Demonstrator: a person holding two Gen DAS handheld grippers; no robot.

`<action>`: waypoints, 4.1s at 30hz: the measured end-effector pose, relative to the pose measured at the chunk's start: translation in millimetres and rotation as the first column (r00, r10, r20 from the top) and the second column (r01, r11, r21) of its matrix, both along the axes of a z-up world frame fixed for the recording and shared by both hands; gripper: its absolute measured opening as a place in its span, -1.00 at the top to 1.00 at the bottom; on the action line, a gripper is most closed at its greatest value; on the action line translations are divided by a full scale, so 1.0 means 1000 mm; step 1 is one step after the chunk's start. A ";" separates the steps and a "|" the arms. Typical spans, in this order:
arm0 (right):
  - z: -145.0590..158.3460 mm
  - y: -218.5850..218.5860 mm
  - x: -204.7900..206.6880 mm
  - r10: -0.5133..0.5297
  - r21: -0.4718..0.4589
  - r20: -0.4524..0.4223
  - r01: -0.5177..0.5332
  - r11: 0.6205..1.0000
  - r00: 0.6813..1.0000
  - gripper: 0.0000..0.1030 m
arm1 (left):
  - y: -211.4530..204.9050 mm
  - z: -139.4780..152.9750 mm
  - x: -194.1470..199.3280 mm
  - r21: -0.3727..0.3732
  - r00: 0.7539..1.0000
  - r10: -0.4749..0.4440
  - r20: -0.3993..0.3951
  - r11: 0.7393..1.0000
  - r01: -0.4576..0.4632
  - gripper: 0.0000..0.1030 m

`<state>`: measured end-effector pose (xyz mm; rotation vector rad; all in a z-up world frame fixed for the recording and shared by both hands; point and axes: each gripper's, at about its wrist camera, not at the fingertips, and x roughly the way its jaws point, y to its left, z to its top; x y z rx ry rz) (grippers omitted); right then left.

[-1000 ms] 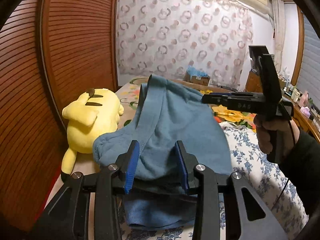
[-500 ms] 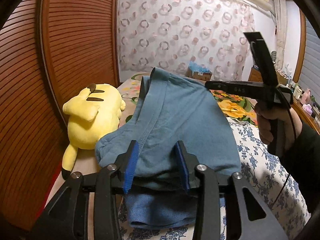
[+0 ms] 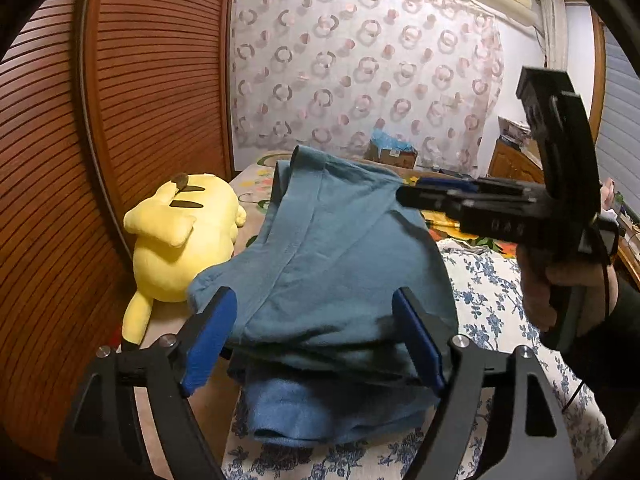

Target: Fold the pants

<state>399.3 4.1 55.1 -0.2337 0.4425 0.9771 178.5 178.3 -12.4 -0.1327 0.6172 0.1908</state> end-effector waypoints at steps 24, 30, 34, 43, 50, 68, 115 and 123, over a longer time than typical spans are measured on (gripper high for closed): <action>-0.007 -0.044 -0.079 -0.123 0.015 -0.019 0.123 0.992 0.992 -0.37 | -0.012 0.011 -0.050 -0.004 1.000 -0.021 0.016 1.000 0.021 -0.60; -0.004 -0.064 -0.118 -0.157 0.034 -0.004 0.157 0.987 0.988 -0.54 | -0.017 0.015 -0.064 -0.002 0.999 -0.029 0.041 1.000 0.029 -1.00; -0.002 -0.077 -0.143 -0.181 0.045 0.011 0.181 0.983 0.983 -0.58 | -0.026 0.018 -0.072 0.009 0.998 -0.049 0.049 0.999 0.048 -1.00; -0.004 -0.106 -0.190 -0.255 0.072 0.023 0.253 0.965 0.967 -0.63 | -0.047 0.015 -0.085 0.019 0.995 -0.090 0.052 0.996 0.089 -1.00; -0.008 -0.125 -0.229 -0.301 0.077 0.029 0.298 0.951 0.953 -0.64 | -0.065 0.009 -0.089 0.000 0.993 -0.108 0.041 0.994 0.108 -1.00; -0.021 -0.180 -0.315 -0.500 0.071 -0.011 0.500 0.863 0.866 -0.75 | -0.138 -0.001 -0.107 0.006 0.968 -0.249 0.016 0.968 0.249 -1.00; 0.009 -0.247 -0.423 -0.691 0.238 0.093 0.658 0.714 0.717 -0.75 | -0.200 0.077 -0.163 0.109 0.926 -0.315 0.206 0.948 0.299 -1.00; 0.008 -0.246 -0.422 -0.690 0.233 0.095 0.657 0.717 0.718 -0.75 | -0.199 0.075 -0.163 0.105 0.928 -0.312 0.203 0.949 0.296 -1.00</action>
